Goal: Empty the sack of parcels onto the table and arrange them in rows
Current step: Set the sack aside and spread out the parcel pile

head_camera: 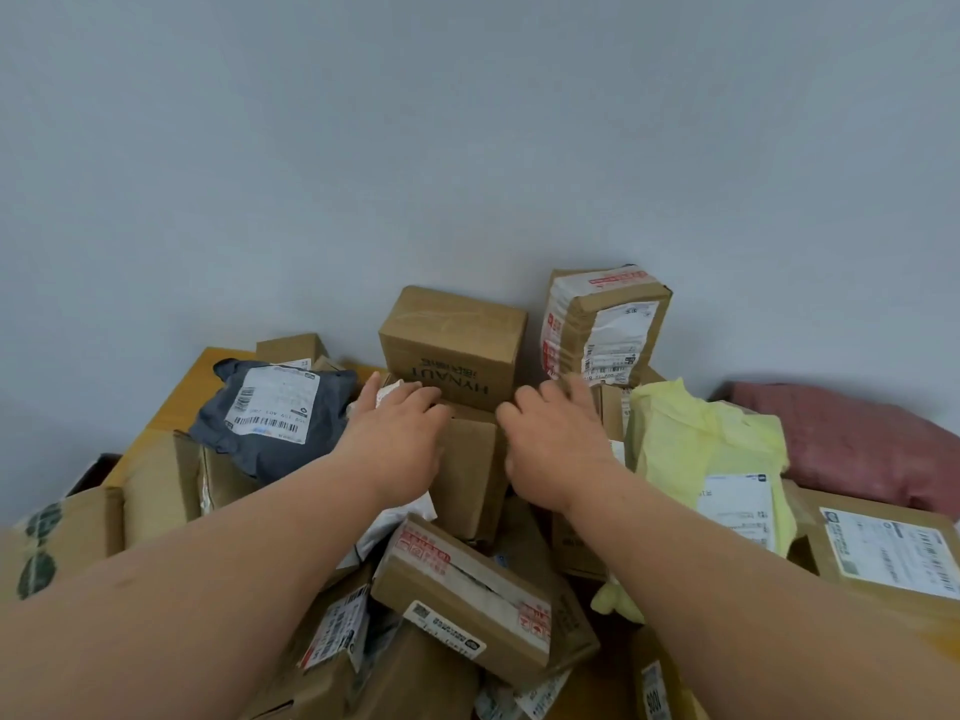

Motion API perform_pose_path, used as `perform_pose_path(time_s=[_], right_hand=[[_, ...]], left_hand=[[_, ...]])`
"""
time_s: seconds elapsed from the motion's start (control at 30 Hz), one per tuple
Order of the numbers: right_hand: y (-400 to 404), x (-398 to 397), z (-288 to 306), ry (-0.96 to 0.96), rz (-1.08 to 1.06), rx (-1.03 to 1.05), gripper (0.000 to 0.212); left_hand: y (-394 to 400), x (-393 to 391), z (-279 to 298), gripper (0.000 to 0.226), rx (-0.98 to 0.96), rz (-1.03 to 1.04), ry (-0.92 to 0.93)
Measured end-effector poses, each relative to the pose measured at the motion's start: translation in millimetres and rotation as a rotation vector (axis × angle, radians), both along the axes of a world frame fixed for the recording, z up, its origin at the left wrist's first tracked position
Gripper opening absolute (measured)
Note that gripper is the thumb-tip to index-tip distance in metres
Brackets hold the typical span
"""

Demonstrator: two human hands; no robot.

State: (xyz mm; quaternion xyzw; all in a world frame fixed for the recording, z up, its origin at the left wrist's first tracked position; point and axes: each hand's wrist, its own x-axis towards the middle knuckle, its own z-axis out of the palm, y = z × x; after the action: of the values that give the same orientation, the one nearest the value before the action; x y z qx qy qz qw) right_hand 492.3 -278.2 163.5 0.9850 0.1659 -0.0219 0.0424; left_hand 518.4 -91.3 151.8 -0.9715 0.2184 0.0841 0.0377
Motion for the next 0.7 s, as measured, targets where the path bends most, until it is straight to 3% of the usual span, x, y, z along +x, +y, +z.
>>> perform_pose_path(time_s=[0.17,0.3,0.53,0.7], right_hand=[[15,12,-27,0.235,0.082,0.011,0.084],[0,17,-35,0.312,0.090,-0.070,0.083],[-31,16,-22,0.370,0.019,-0.164,0.075],[-49,13,-15,0.405,-0.011,-0.234,0.087]], left_hand=[[-10,9,-10,0.071,0.182,0.040,0.109],[-16,14,-16,0.069,0.231,0.058,0.186],[-36,19,-8,0.060,-0.014,0.041,0.391],[-29,18,2,0.046,0.151,-0.020,0.326]])
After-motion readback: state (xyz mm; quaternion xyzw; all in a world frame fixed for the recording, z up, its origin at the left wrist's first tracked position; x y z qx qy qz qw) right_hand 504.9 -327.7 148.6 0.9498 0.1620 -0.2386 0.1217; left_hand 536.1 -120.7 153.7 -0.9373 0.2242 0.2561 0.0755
